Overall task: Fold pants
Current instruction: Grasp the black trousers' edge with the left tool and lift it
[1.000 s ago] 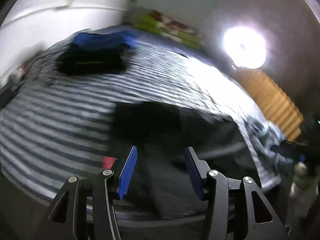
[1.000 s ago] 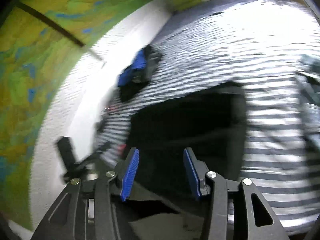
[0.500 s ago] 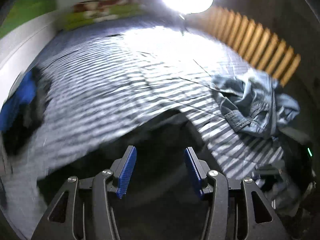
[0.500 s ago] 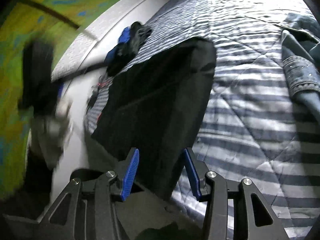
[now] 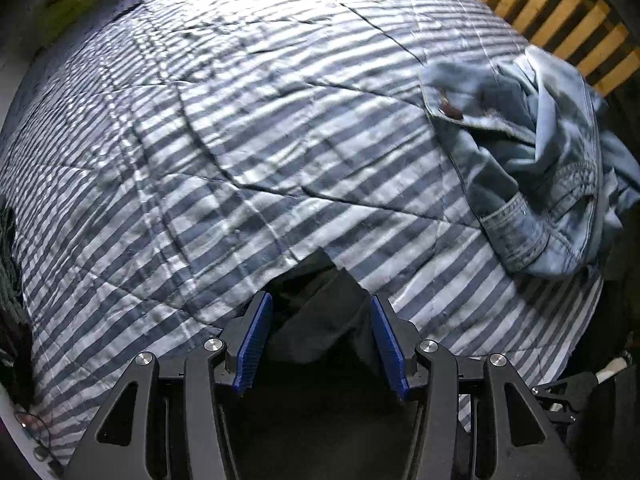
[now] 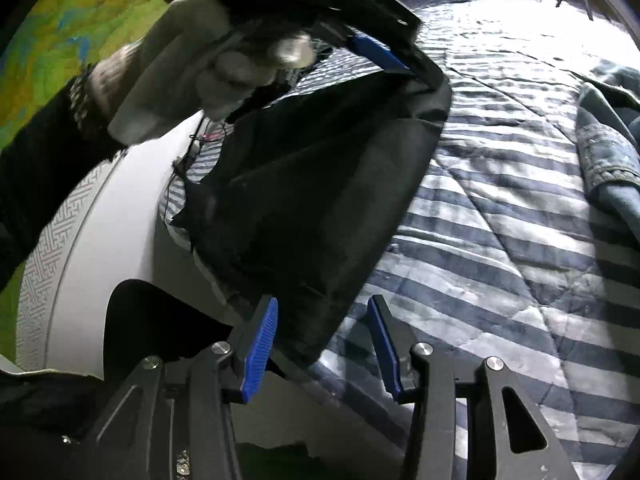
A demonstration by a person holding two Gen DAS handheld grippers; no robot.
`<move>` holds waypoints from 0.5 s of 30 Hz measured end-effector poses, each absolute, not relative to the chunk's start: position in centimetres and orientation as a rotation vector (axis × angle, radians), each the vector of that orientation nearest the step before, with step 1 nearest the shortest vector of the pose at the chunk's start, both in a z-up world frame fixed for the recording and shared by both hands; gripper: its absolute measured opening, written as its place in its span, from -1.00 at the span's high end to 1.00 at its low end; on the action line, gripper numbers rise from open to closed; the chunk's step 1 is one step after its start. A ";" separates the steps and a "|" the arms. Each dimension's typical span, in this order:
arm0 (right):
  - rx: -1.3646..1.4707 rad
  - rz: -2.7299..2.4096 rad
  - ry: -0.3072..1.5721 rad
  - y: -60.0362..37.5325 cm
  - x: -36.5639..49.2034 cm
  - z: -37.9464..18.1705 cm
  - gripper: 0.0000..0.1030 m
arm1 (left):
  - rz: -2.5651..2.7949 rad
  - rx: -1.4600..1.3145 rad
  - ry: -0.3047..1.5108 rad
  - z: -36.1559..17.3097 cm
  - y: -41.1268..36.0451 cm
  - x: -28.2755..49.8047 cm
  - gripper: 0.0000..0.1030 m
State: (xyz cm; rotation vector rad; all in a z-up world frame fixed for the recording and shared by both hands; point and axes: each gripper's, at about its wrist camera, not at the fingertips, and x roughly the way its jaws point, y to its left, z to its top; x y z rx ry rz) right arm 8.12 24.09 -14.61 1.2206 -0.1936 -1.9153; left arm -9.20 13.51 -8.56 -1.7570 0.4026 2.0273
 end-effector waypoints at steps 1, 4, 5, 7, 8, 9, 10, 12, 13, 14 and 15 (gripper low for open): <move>1.212 -1.919 -0.181 23.9 8.4 -14.5 0.17 | 2.021 -1.755 0.417 -8.6 13.7 -9.1 -0.06; 1.198 -1.929 -0.142 23.1 9.0 -14.3 0.17 | 2.006 -1.753 0.462 -8.7 14.4 -8.9 -0.03; 1.204 -1.933 -0.131 23.0 9.1 -14.4 0.17 | 2.005 -1.745 0.466 -8.6 14.4 -8.9 0.10; 1.219 -1.928 -0.149 23.1 9.1 -14.7 0.23 | 2.017 -1.729 0.468 -8.5 14.6 -8.8 0.51; 1.221 -1.926 -0.166 23.2 9.0 -14.8 0.38 | 2.029 -1.728 0.476 -8.5 14.6 -8.7 0.84; 1.219 -1.931 -0.172 23.3 8.9 -14.9 0.45 | 2.047 -1.722 0.489 -8.5 14.6 -8.6 0.93; 1.217 -1.936 -0.176 23.3 8.8 -14.9 0.57 | 2.063 -1.713 0.483 -8.3 14.5 -8.5 0.94; 1.208 -1.951 -0.180 23.3 8.8 -14.8 0.71 | 2.089 -1.687 0.507 -8.1 14.5 -8.0 0.96; 1.202 -1.959 -0.179 23.2 8.8 -14.8 0.76 | 2.105 -1.672 0.531 -7.9 14.7 -7.8 0.96; 1.198 -1.965 -0.173 23.1 8.8 -14.7 0.78 | 2.114 -1.666 0.544 -7.9 14.7 -7.7 0.97; 1.191 -1.968 -0.162 23.1 9.0 -14.6 0.79 | 2.127 -1.669 0.554 -7.8 14.5 -7.6 0.97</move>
